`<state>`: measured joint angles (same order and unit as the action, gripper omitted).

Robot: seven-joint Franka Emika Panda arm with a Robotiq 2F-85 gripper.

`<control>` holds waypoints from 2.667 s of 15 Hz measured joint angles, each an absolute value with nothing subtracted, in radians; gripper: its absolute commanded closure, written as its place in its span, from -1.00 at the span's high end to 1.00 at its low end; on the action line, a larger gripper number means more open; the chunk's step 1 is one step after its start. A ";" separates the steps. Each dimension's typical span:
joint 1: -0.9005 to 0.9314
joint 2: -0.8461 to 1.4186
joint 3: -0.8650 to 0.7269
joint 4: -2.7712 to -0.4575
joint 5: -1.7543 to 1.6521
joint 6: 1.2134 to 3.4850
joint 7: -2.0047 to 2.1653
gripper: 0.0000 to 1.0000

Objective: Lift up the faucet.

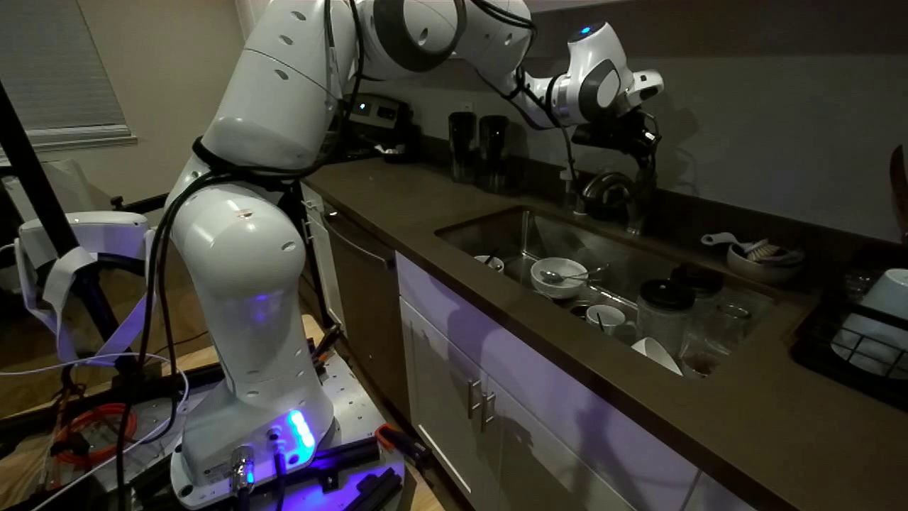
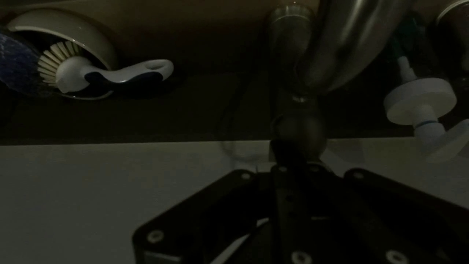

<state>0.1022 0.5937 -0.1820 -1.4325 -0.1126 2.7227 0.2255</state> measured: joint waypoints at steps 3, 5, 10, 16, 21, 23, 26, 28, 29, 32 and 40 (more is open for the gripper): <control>0.098 0.589 -0.176 -1.432 -0.113 2.722 0.225 -0.99; 0.097 0.588 -0.176 -1.432 -0.113 2.722 0.225 -0.99; 0.097 0.586 -0.176 -1.434 -0.113 2.722 0.225 -0.99; 0.096 0.586 -0.176 -1.439 -0.113 2.722 0.225 -1.00; 0.095 0.586 -0.176 -1.446 -0.113 2.722 0.225 -0.99; 0.095 0.584 -0.174 -1.452 -0.113 2.722 0.225 -0.99; 0.098 0.572 -0.169 -1.475 -0.113 2.724 0.225 -0.99; 0.102 0.562 -0.168 -1.493 -0.113 2.727 0.225 -0.99; 0.106 0.554 -0.168 -1.506 -0.113 2.732 0.225 -0.99; 0.122 0.532 -0.168 -1.558 -0.113 2.774 0.225 -0.99; 0.174 0.518 -0.211 -1.607 -0.128 2.848 0.227 -0.99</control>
<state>0.1745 0.5183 -0.2108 -1.6068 -0.1282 2.8478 0.2272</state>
